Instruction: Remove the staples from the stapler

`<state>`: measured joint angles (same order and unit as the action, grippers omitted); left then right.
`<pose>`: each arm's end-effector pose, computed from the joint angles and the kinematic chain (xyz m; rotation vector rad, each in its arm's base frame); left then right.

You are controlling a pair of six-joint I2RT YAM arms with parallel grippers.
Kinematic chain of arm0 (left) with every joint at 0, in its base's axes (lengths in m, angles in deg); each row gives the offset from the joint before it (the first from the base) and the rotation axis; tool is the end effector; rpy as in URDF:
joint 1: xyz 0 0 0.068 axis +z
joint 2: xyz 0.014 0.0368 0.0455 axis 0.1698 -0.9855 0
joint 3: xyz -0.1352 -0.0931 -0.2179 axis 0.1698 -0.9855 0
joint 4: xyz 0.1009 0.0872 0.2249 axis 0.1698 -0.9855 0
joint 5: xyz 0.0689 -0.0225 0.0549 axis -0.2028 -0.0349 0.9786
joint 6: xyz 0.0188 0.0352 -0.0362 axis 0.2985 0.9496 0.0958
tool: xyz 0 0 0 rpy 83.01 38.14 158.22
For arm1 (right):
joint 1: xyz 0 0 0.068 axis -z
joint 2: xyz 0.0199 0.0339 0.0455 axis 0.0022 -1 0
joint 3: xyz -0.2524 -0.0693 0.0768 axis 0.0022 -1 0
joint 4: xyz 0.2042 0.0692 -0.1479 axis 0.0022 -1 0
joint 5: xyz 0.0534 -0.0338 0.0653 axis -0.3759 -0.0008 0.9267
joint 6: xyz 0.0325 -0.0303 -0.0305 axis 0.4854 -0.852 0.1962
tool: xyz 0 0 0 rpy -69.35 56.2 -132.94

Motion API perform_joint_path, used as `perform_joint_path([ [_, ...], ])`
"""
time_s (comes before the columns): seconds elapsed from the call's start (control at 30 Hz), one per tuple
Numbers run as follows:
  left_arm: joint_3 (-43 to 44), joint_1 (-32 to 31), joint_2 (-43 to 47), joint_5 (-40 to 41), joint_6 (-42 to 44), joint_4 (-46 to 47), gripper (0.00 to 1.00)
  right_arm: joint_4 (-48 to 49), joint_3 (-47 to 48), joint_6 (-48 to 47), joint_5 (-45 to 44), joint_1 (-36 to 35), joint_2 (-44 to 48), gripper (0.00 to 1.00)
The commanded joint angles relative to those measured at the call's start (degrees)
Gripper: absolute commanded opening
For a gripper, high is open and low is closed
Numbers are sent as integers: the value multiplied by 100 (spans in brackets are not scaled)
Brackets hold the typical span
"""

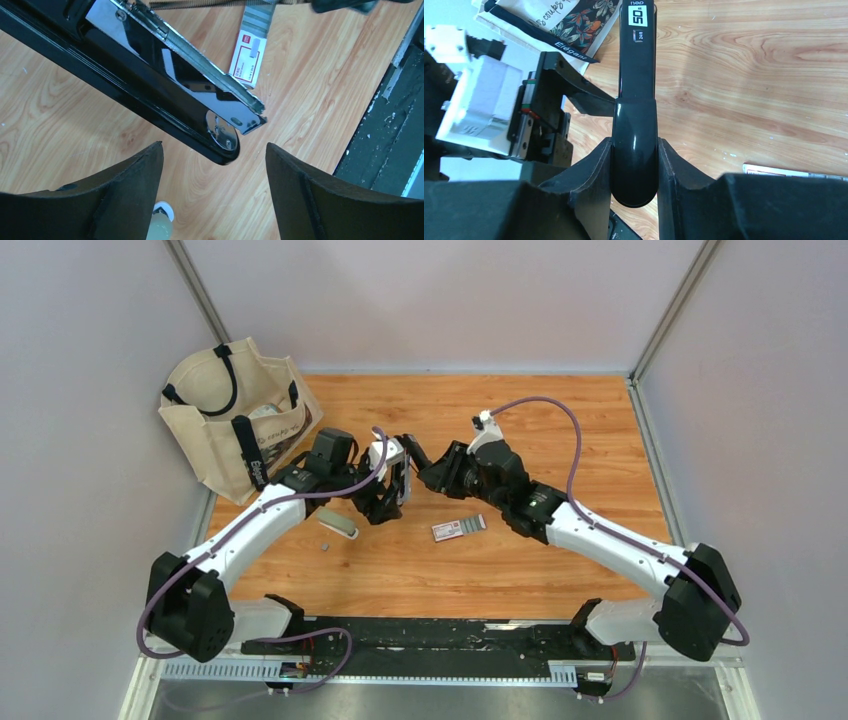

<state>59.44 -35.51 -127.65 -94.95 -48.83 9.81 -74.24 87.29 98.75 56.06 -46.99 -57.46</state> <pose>0.2271 -0.1308 0.2666 1.0394 2.1107 -0.7817 0.2060 0.2195 0.2995 0.0395 2.1101 1.0096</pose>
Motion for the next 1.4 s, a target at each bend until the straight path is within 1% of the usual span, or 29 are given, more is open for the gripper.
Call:
perform_joint_path([
  [0.0, -74, -19, -109, 52, 228, 133, 78, 857, -22, 250, 125, 0, 344, 0],
  [0.1, -83, -19, -136, 26, 114, 292, 67, 892, -119, 303, 169, 0, 388, 0],
  [0.17, -57, -19, -127, 52, 140, 309, 65, 918, -172, 338, 160, 0, 405, 0],
  [0.2, -56, -19, -127, 69, 157, 318, 62, 936, -190, 373, 169, 0, 406, 0],
  [0.27, -30, -19, -145, 122, 158, 353, 58, 997, -234, 417, 380, -8, 423, 0],
  [0.3, -21, -19, -145, 131, 140, 362, 53, 1015, -260, 444, 406, 0, 406, 0],
  [0.47, 5, -19, -188, 43, 70, 450, 51, 1137, -400, 567, 503, 0, 467, 0],
  [0.57, -12, -28, -224, 96, 131, 485, 47, 1199, -453, 628, 643, 9, 502, 0],
  [0.6, -21, -19, -224, 131, 166, 494, 43, 1208, -471, 628, 687, 9, 502, 0],
  [0.77, -56, -19, -294, 614, 683, 590, 30, 1164, -734, 637, 854, 9, 643, 0],
  [0.9, -65, -19, -373, 1027, 1027, 670, 11, 1217, -1085, 611, 1056, 9, 774, 0],
  [0.93, -74, -19, -373, 1071, 1089, 722, 9, 1226, -1147, 585, 1126, 9, 783, 0],
  [0.97, -91, -19, -373, 1115, 1176, 740, 3, 1252, -1191, 541, 1170, 18, 801, 0],
  [1.0, -118, -28, -373, 1194, 1238, 758, 0, 1261, -1235, 445, 1232, 1, 792, 0],
  [1.03, -135, -28, -356, 1238, 1291, 827, 0, 1287, -1279, 348, 1380, 9, 775, 0],
  [1.17, -214, -72, -338, 1510, 1685, 898, 0, 1077, -1315, -56, 1496, 9, 757, 0],
  [1.23, -346, -159, -294, 1756, 1870, 994, 0, 1024, -1341, -293, 1496, 9, 775, 0],
  [1.37, -750, -388, -163, 2345, 2573, 1398, 0, 805, -1385, -610, 1496, 9, 722, 0],
])
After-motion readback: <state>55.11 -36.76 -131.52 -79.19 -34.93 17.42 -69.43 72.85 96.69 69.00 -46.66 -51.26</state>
